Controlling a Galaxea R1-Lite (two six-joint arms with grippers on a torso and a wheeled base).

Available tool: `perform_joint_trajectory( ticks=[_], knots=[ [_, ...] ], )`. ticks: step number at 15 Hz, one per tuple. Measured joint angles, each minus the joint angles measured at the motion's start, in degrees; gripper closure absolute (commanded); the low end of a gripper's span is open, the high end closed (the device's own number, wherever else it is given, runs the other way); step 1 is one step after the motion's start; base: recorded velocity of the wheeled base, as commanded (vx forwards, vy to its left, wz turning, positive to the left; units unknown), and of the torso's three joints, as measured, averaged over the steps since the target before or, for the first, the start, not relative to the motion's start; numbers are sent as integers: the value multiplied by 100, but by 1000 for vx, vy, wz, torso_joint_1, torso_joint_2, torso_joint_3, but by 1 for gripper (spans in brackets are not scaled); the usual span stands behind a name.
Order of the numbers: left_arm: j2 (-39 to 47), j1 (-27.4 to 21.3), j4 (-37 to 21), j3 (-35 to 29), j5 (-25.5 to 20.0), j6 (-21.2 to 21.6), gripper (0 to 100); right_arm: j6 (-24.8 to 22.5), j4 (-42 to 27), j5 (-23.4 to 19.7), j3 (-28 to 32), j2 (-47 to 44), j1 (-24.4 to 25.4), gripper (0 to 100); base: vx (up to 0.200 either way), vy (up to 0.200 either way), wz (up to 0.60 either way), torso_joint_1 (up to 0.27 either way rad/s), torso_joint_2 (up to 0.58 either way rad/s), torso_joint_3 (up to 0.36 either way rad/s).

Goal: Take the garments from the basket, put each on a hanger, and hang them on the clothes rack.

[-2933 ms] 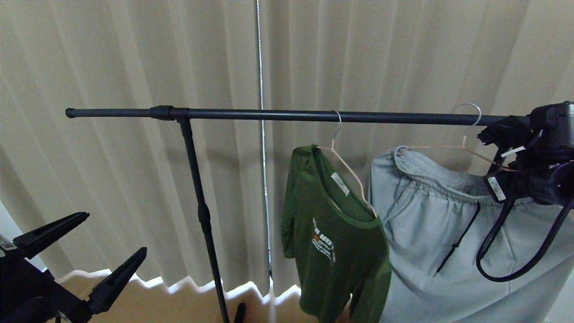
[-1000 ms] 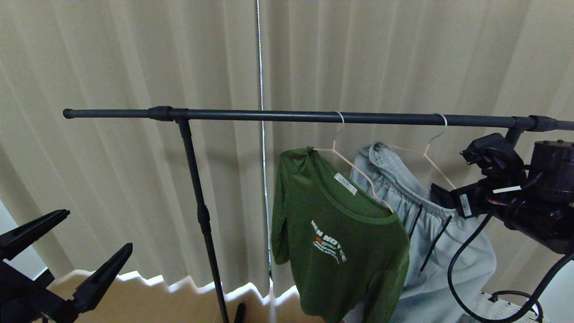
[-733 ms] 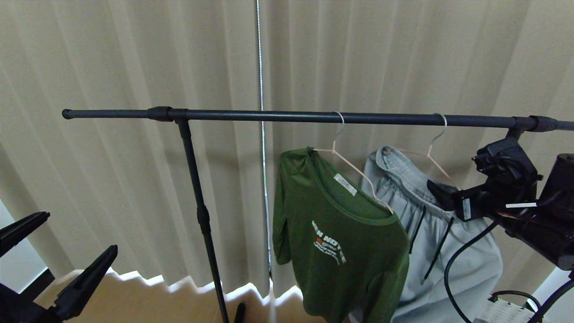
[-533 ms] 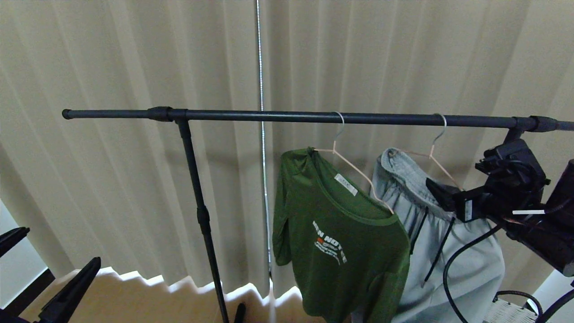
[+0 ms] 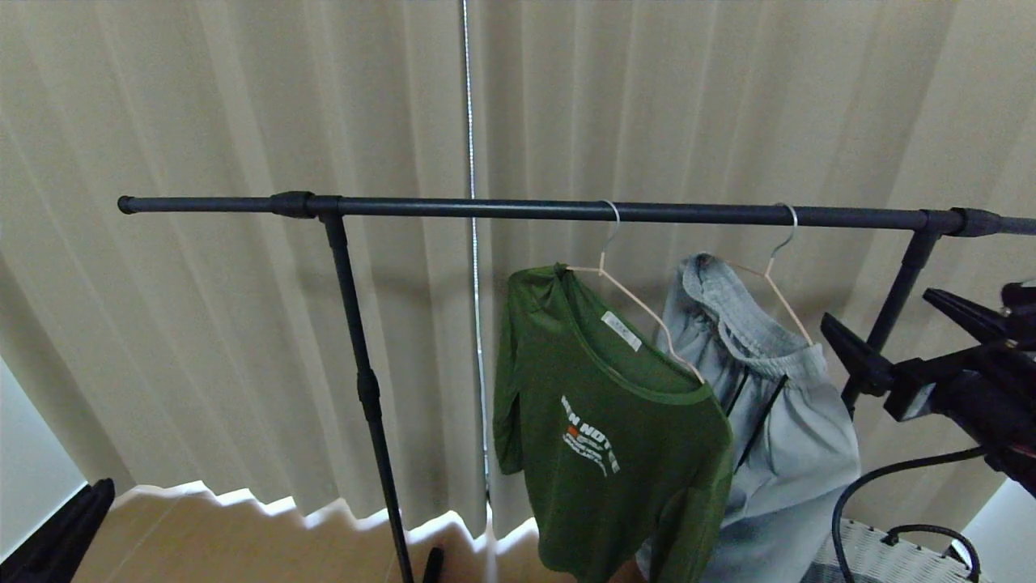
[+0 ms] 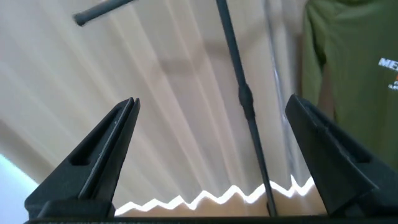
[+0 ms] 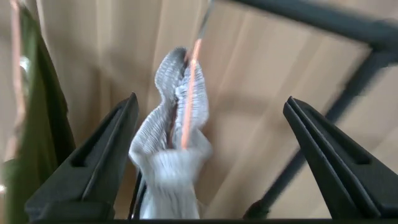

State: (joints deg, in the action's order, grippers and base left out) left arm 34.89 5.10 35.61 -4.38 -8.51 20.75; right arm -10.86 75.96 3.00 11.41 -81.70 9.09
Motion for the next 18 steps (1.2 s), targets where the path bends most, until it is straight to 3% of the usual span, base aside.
perform_joint_trajectory(
  ticks=[4, 7, 9, 11, 13, 16, 18],
  knots=[
    [-91, 20, -13, -96, 0, -134, 0, 134, -1, -238, -530, 900, -2, 0, 0, 0, 0, 0, 0, 0],
    [-239, 20, -59, 238, -2, -720, 0, 28, -99, -279, -645, 1363, -2, 0, 0, 0, 0, 0, 0, 0],
    [-494, 17, -88, 386, -5, -855, 0, -2, -343, -282, -667, 1665, -9, 0, 0, 0, 0, 0, 0, 0],
    [-962, 13, -496, 419, -7, -877, 0, -174, -786, -329, -660, 2078, -11, 0, 0, 0, 0, 0, 0, 0],
    [-1684, 13, -1312, 427, -9, -874, 0, -378, -1470, -434, -638, 2658, -6, 0, 0, 0, 0, 0, 0, 0],
    [-2588, 17, -2400, 433, 99, -1030, 0, -881, -3096, -516, -508, 3794, 2, 0, 0, 0, 0, 0, 0, 0],
    [-2811, 24, -2633, 435, 138, -1164, 0, -1295, -4331, -540, -290, 4613, 16, 0, 0, 0, 0, 0, 0, 0]
  ],
)
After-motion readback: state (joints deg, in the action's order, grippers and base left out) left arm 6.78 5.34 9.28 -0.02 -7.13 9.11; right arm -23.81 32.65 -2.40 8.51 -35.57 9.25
